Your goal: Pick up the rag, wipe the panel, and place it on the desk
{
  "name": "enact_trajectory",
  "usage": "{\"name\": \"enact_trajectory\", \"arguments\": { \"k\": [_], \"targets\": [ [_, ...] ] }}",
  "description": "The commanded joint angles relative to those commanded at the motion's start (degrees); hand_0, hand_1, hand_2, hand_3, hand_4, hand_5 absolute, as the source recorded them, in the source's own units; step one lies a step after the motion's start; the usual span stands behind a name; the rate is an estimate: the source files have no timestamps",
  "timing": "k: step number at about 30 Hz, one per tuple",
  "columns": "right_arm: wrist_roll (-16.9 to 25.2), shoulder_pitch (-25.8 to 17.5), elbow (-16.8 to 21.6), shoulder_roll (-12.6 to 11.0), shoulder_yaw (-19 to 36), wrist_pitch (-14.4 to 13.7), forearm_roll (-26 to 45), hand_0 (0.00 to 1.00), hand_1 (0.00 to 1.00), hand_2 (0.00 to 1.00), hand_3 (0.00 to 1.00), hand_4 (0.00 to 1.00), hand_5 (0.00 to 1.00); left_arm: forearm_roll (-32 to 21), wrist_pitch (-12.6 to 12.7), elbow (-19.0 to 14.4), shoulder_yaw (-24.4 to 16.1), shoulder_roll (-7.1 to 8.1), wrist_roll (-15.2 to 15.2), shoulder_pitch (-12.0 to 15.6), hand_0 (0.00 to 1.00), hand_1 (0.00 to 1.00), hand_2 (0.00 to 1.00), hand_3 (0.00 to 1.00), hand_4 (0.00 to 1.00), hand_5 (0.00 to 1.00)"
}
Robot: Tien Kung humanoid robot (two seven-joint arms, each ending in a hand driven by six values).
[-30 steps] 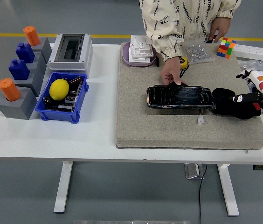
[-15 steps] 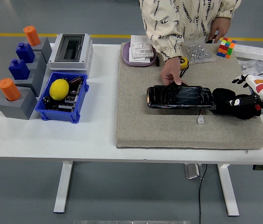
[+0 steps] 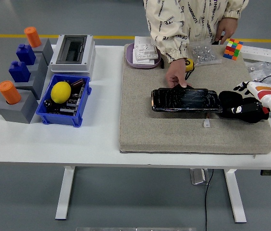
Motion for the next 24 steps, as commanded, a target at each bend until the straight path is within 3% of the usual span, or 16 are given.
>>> {"name": "enact_trajectory", "arguments": {
  "k": [24],
  "targets": [
    [0.2, -3.7, 2.7, 0.0, -0.7, -0.5, 0.0, 0.732, 0.683, 0.749, 0.758, 0.998, 0.522, -1.3, 0.2, 0.0, 0.8, -1.06, 0.2, -0.8, 0.725, 0.716, 0.767, 0.624, 0.693, 0.581]
  ]
}}
